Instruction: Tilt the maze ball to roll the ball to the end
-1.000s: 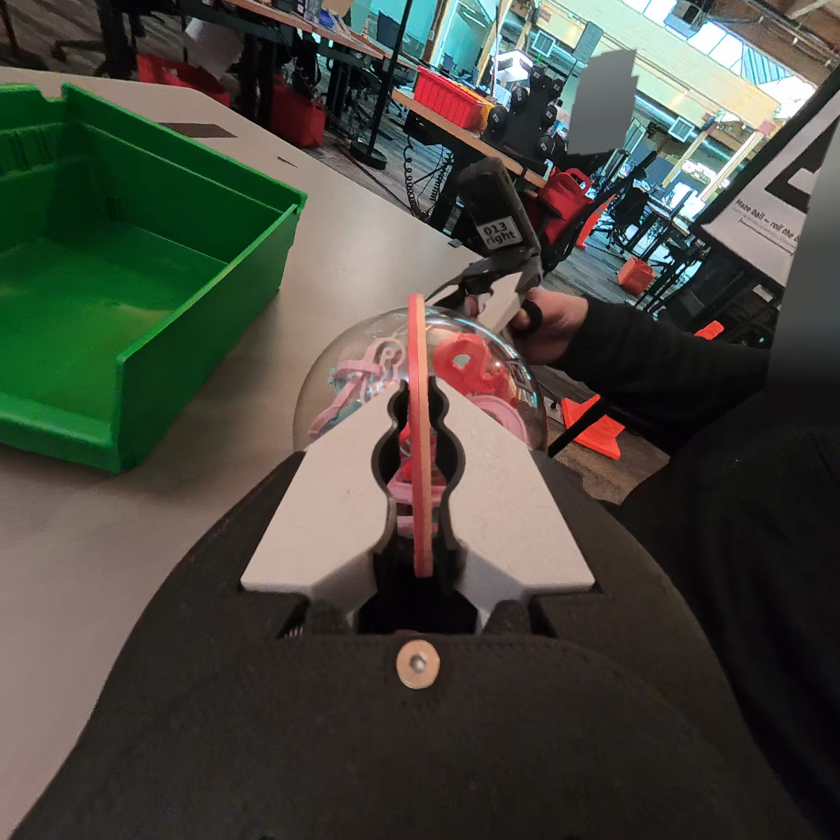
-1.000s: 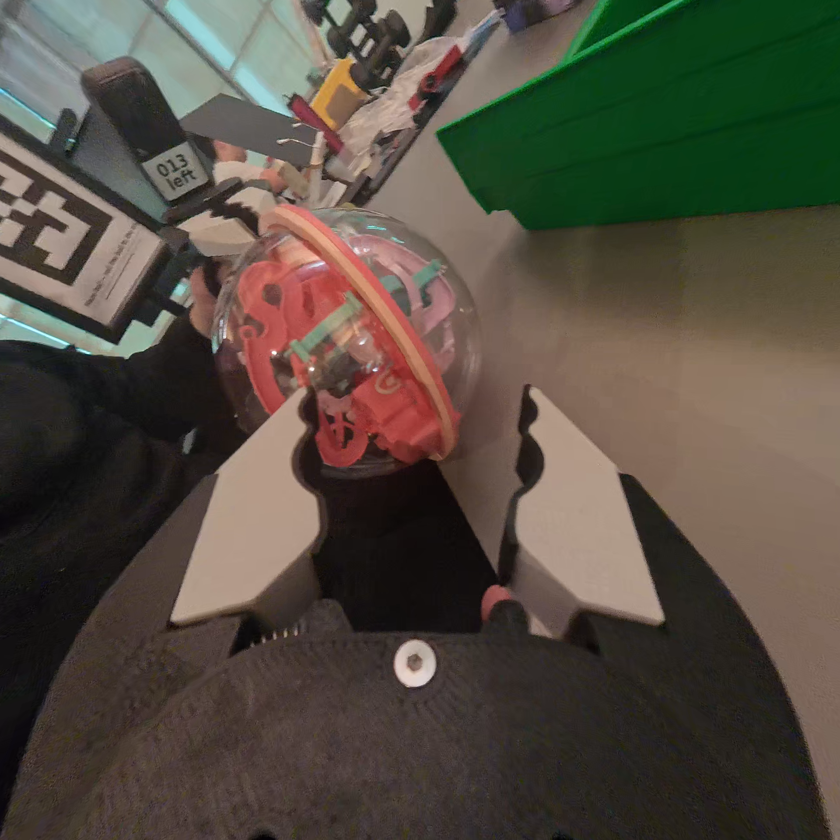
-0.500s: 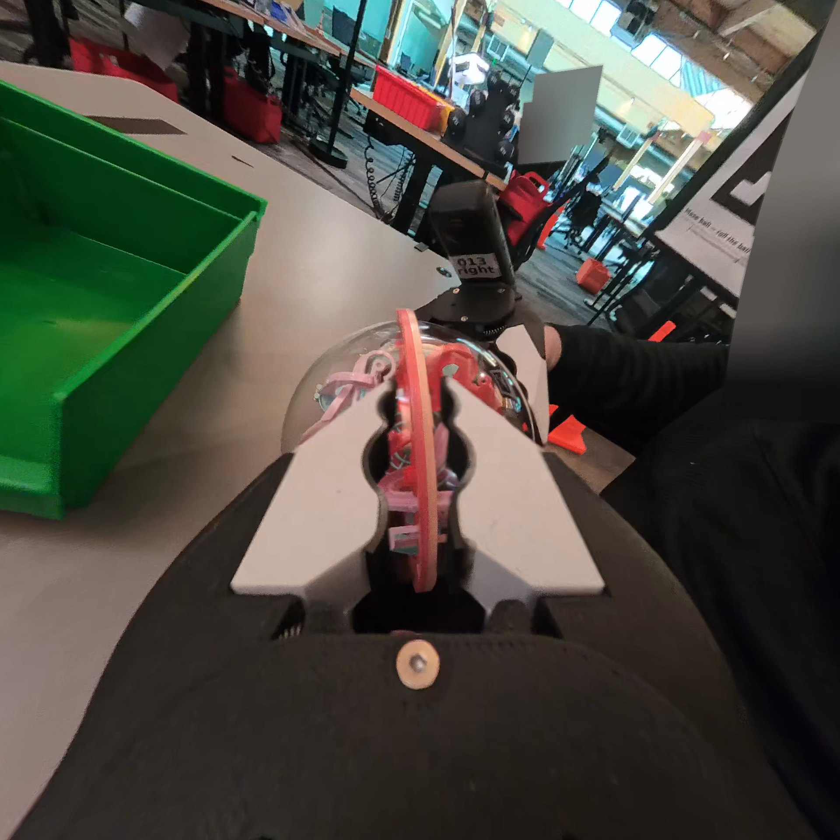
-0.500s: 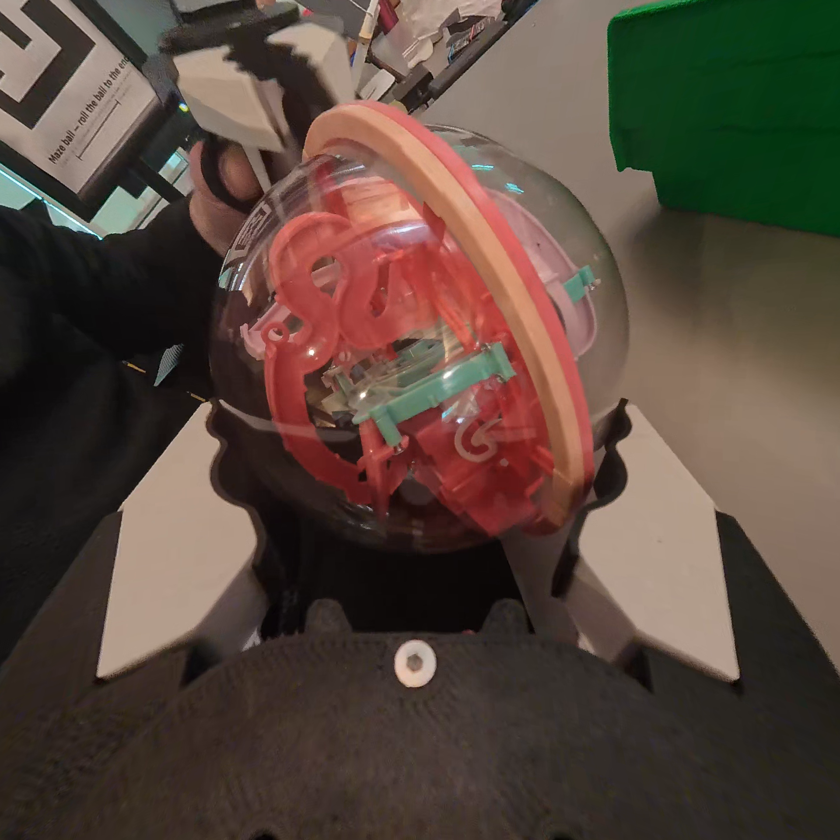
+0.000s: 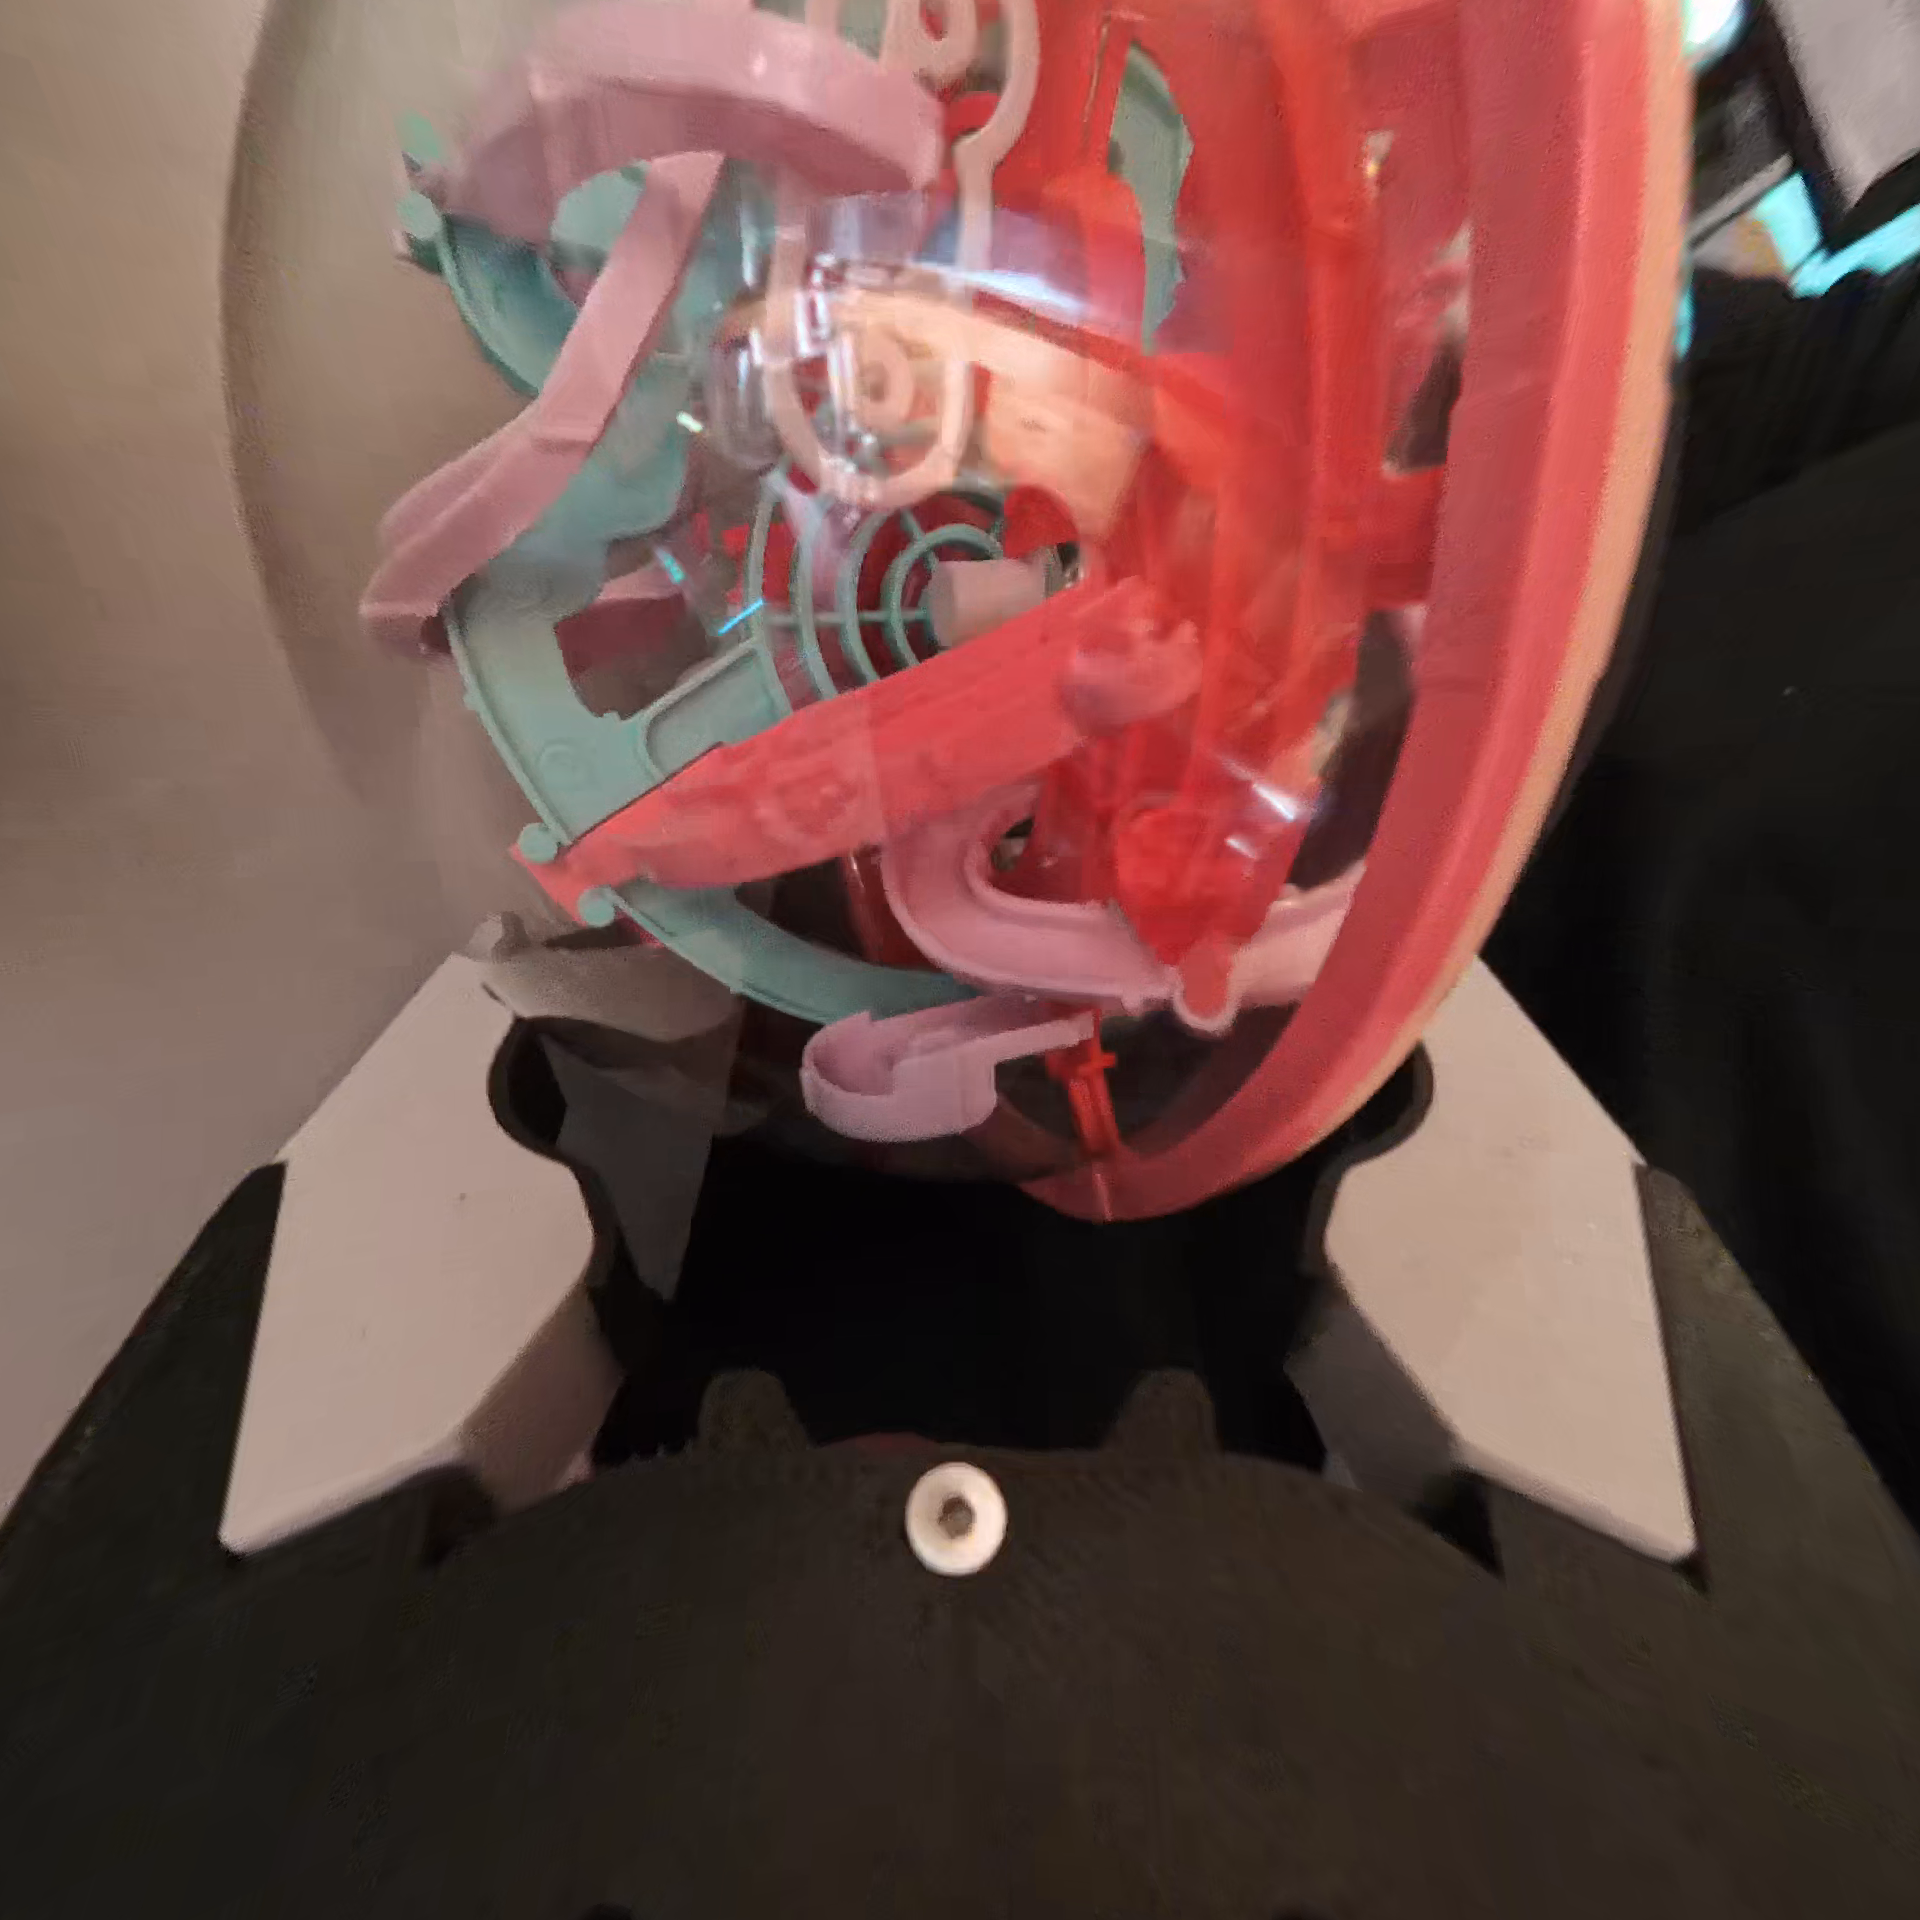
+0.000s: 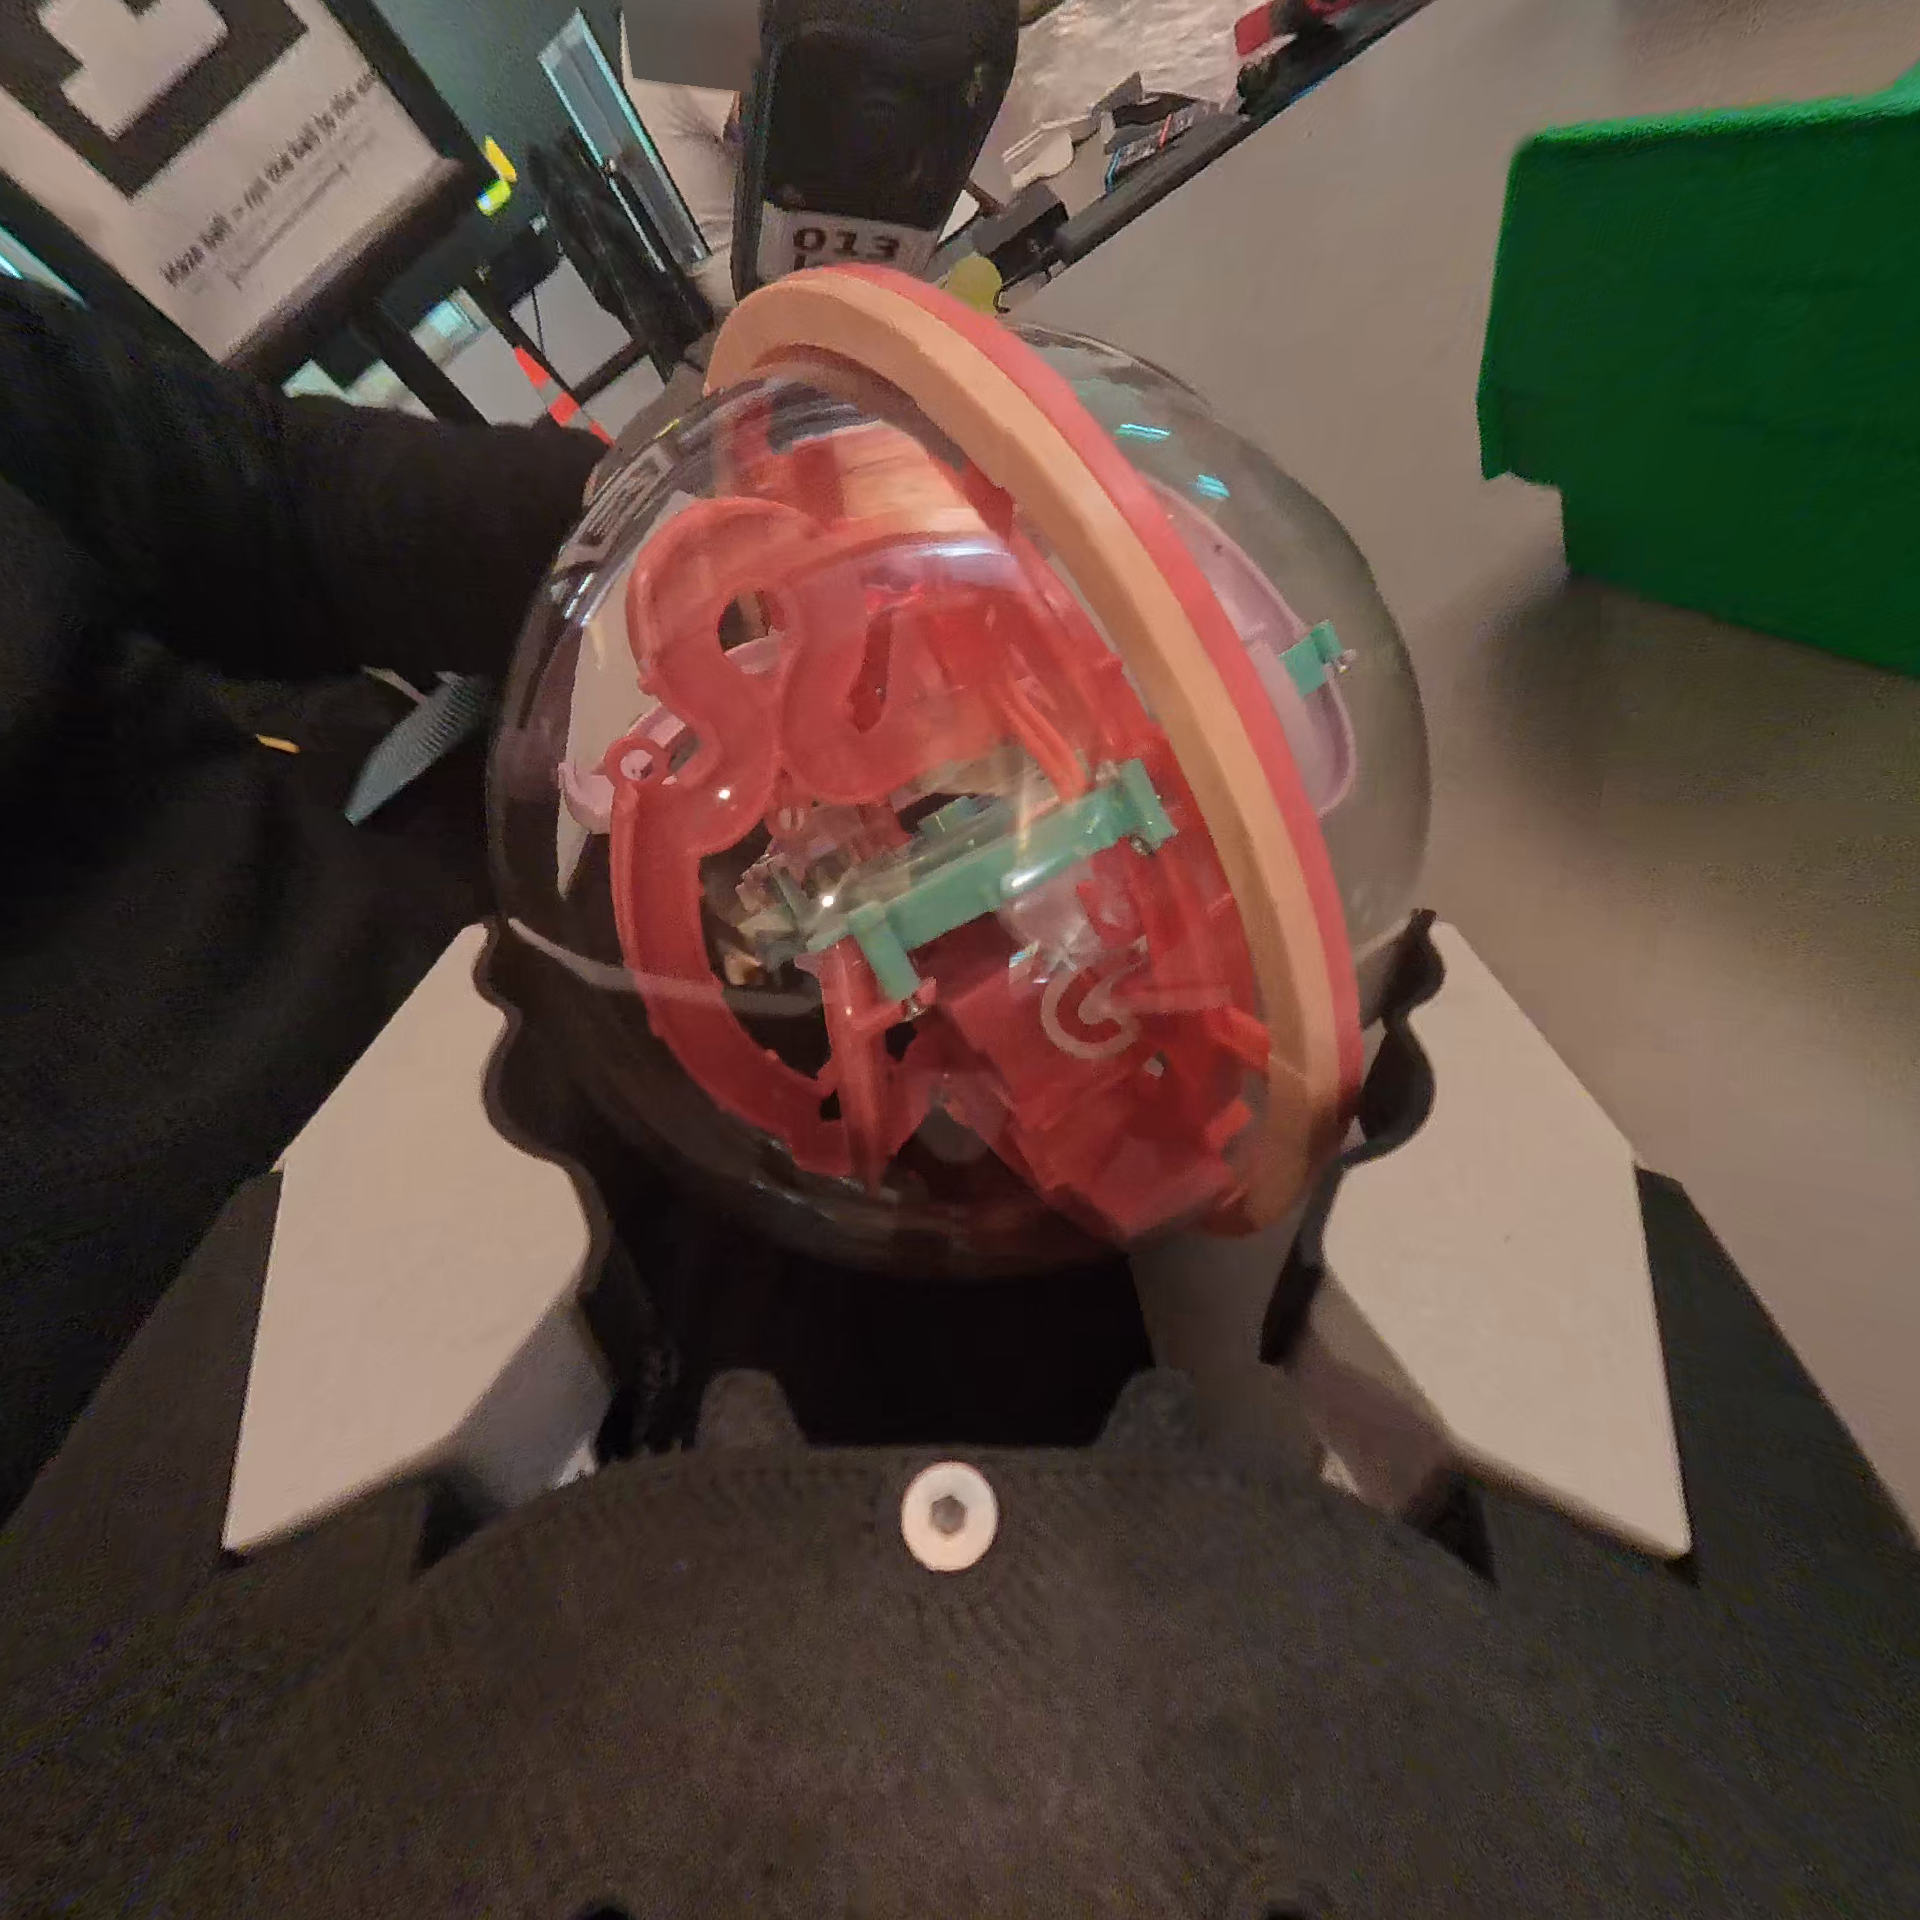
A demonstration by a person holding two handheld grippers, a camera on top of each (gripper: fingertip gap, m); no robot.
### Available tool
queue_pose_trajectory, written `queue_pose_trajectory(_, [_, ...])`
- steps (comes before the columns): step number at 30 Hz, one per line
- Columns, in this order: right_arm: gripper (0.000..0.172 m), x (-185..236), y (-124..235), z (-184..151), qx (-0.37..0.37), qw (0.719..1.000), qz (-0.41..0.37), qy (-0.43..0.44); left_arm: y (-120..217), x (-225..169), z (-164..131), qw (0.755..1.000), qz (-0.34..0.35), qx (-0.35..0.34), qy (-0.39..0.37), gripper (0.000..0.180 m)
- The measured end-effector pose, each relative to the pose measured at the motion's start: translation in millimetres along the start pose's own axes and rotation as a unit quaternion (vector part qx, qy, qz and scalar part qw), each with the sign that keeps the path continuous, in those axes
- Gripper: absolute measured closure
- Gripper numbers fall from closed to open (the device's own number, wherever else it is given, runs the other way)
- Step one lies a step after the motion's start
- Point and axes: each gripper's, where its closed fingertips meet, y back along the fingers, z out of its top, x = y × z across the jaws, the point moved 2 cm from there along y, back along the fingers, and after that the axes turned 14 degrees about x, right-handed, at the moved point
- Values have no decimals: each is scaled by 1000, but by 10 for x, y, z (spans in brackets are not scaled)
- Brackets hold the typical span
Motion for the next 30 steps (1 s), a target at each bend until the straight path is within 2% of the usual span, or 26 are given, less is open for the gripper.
queue_pose_trajectory(5, [16, 3, 82, 99, -12, 996, -50, 74, 358, -16, 312, 988, 114, -49, -86, 28])
queue_pose_trajectory(7, [16, 27, 88, 146, -10, 991, -75, 112, 557, -128, 501, 970, 175, -69, -151, 28])
queue_pose_trajectory(10, [16, 114, 108, 303, -31, 983, -99, 154, 815, -389, 756, 943, 232, -70, -227, 28])
queue_pose_trajectory(15, [16, 260, 342, 668, -80, 961, -143, 223, 1081, -608, 951, 916, 283, -57, -279, 28])
queue_pose_trajectory(20, [16, 383, 537, 919, -85, 920, -218, 314, 1241, -715, 1007, 872, 341, -68, -344, 28])
queue_pose_trajectory(27, [17, 579, 702, 1160, -73, 843, -311, 432, 1403, -836, 1039, 796, 433, -68, -418, 28])
queue_pose_trajectory(30, [17, 673, 792, 1259, -87, 834, -312, 446, 1484, -1006, 1142, 781, 438, -82, -439, 28])
